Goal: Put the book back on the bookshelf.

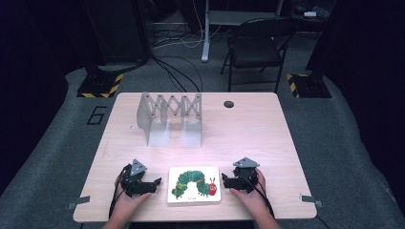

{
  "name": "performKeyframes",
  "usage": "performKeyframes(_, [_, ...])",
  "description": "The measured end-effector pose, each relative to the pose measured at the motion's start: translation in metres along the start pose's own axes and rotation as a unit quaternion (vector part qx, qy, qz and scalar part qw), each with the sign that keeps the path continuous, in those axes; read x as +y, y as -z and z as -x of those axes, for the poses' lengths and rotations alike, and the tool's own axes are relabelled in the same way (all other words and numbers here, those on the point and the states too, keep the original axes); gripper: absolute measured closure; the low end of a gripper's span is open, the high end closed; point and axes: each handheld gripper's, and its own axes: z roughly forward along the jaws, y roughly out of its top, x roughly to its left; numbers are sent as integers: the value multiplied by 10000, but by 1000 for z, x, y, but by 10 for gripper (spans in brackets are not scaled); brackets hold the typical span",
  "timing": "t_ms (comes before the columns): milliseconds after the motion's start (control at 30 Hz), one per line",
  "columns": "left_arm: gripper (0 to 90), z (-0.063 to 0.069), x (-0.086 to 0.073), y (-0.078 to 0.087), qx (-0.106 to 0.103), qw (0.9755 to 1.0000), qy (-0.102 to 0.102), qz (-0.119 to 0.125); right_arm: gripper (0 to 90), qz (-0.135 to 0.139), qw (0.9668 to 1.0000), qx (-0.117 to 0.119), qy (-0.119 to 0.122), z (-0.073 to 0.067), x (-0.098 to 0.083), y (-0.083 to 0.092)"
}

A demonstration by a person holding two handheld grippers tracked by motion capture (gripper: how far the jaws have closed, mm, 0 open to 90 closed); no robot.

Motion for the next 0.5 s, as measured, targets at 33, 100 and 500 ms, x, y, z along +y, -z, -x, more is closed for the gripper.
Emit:
performKeyframes(33, [144,0,0,0,0,10000,0,0,148,0,10000,0,0,0,0,0])
performKeyframes(100, [144,0,0,0,-11,10000,15,31,153,-40,10000,19,-11,0,0,0])
performKeyframes(500, [146,1,0,0,-4,10000,41,14,179,33,10000,52,-63,-2,0,0])
